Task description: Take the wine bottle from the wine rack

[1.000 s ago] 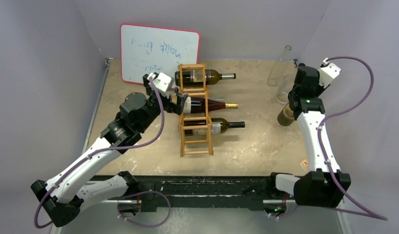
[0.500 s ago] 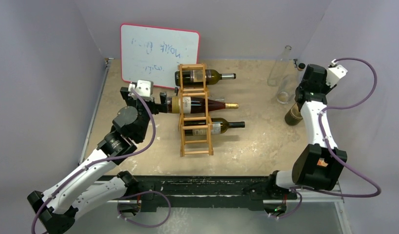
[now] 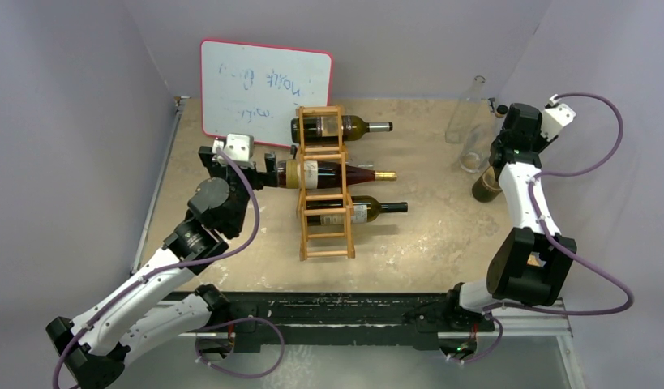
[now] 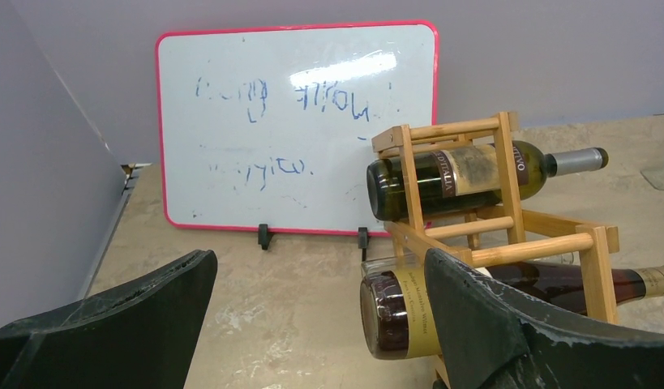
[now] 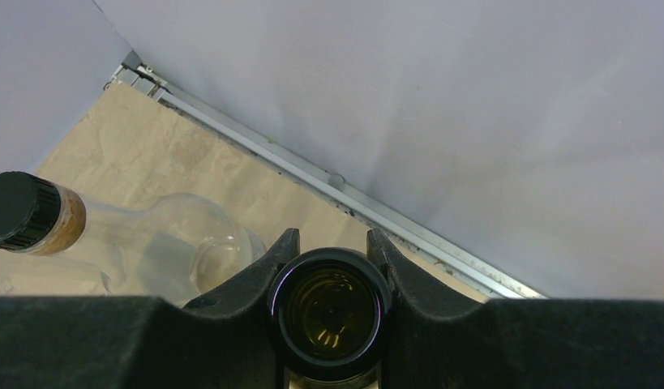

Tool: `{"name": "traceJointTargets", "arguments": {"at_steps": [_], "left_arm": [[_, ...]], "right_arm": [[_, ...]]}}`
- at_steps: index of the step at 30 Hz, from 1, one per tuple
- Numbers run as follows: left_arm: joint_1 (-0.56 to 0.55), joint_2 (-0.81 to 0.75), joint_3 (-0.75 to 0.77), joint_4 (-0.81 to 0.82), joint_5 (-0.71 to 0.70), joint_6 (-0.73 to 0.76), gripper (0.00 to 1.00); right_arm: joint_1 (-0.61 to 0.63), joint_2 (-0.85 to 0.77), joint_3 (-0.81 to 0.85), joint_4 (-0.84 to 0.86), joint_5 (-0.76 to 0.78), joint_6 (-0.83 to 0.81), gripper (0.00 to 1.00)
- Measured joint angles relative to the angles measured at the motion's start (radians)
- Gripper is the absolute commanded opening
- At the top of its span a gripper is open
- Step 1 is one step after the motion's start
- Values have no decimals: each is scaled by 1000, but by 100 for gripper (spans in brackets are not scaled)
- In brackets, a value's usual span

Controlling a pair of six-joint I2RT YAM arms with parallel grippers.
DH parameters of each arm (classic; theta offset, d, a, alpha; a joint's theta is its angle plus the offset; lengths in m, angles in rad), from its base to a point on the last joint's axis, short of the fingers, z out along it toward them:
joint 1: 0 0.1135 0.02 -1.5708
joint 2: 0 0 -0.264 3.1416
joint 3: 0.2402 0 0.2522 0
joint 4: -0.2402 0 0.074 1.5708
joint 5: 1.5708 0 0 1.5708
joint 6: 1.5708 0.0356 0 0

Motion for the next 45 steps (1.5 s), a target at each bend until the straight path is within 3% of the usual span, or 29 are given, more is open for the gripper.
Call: {"name": "traceJointTargets", "arguments": {"at_steps": [7, 13, 20, 29, 37, 39, 45], "left_arm": [[2, 0, -6, 7, -3, 0, 100], [2, -4, -13, 8, -7, 1, 100], [2, -4, -13, 8, -7, 0, 100], [2, -3, -13, 8, -2, 0, 100], [2, 20, -13, -7, 25, -4, 100], [2, 23, -13, -12, 29, -4, 100], [2, 32, -13, -16, 32, -4, 100]], "right_arm": [[0, 6, 1, 13, -2, -1, 33], [0, 11, 8, 13, -20, 9, 65], [0, -39, 14, -6, -61, 2, 84], [0, -284, 16, -66, -152, -10, 88], [10, -372, 58, -120, -539, -5, 91], [48, -356, 58, -131, -615, 4, 91], [349, -196, 93, -145, -731, 13, 83]]}}
